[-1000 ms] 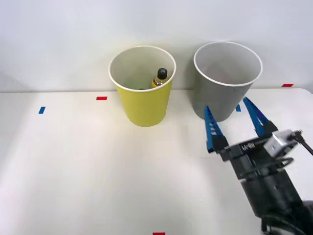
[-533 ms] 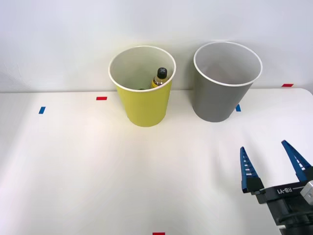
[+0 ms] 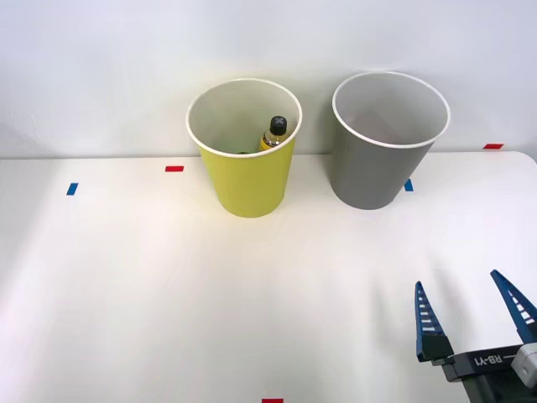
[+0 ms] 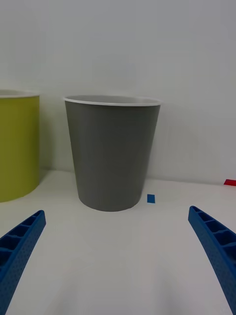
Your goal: Put cans in the gray bin, plastic bottles in the light green bin
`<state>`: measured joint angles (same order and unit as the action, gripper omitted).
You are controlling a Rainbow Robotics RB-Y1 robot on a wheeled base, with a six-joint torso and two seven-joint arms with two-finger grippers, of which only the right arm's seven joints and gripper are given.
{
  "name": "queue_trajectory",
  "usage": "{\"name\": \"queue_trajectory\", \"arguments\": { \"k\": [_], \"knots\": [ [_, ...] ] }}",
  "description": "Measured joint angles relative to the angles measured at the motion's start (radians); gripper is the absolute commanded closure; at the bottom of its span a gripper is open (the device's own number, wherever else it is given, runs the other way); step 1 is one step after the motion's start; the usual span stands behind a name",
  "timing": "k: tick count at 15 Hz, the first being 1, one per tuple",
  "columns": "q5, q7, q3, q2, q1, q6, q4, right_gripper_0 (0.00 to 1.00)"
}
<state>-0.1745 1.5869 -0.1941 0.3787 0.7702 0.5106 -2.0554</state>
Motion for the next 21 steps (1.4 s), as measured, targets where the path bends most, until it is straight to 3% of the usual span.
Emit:
{"name": "queue_trajectory", "arguments": {
  "k": [7,12,14,18,21],
  "knots": [
    [0.399,-0.363,0.083,-0.112,0.049,0.004,0.001,0.00],
    [0.633,-0.688,0.160,-0.141,0.120,0.118,0.001,0.00],
    [0.677,-0.754,0.176,-0.149,0.164,0.144,0.001,0.00],
    [0.691,-0.769,0.173,-0.172,0.238,0.158,0.022,0.00],
    [0.684,-0.762,0.190,-0.203,0.219,0.288,0.161,0.00]
  ]
}}
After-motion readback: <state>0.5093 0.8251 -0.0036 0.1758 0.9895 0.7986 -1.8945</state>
